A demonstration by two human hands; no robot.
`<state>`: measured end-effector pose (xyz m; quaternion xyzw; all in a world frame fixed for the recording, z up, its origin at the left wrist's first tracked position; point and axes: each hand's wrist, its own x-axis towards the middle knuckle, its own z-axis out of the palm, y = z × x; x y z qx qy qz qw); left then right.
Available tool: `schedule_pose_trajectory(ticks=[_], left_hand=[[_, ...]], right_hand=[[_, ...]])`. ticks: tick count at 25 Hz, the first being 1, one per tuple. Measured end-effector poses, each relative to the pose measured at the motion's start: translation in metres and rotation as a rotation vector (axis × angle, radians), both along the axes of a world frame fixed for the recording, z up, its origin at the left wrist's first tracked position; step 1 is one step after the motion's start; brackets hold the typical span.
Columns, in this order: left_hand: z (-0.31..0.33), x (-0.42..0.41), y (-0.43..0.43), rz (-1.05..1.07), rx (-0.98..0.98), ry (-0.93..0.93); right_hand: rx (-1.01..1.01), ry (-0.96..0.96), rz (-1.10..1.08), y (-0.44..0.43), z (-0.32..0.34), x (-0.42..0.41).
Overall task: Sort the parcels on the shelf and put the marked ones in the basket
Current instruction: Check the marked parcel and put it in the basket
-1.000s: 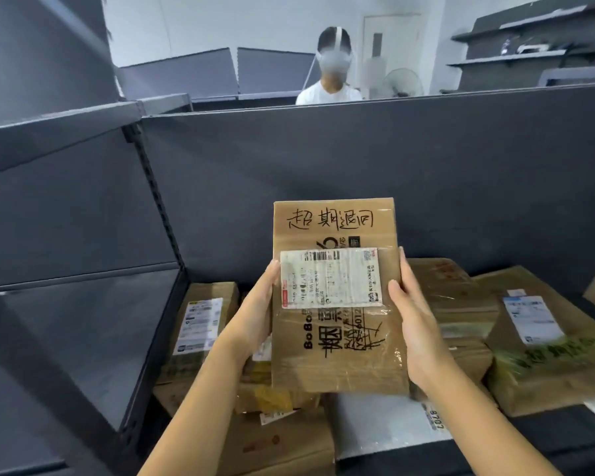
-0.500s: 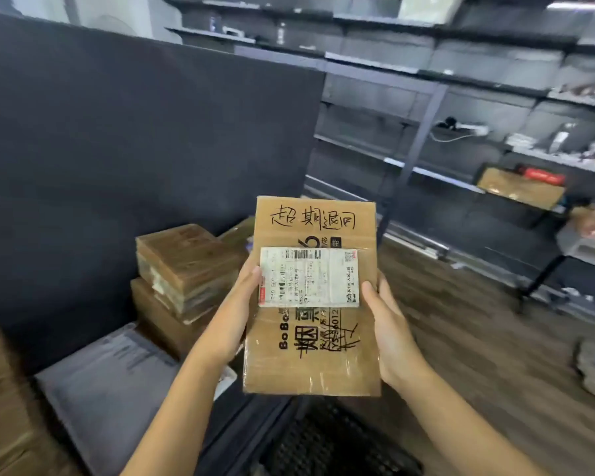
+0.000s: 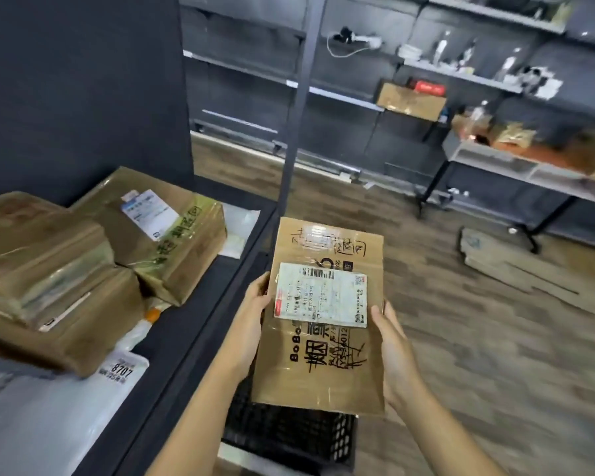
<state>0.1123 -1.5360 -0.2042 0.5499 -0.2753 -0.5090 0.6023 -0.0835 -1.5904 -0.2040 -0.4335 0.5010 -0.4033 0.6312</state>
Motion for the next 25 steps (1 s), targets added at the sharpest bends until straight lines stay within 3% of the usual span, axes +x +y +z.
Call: schedule_pose_trajectory(ticks=[7, 14, 21, 25], left_hand=[[-0.114, -0.043, -0.053, -0.08, 0.197, -0.122], [-0.238, -0.095, -0.092, -0.237, 0.301, -0.298], [-0.39, -0.112, -0.134, -0.353, 0.459, -0.206], [-0.488, -0.106, -0.149, -0.352, 0.491, -0.304]], right_hand=[[0.215, -0.017, -0.076, -0.041, -0.128, -0.037], [0.269, 0.242, -0.127, -0.075, -0.244, -0.086], [0.449, 0.279, -0.164, -0.104, -0.389, -0.101], [0.511, 0.308, -0.075, -0.126, -0.478, -0.092]])
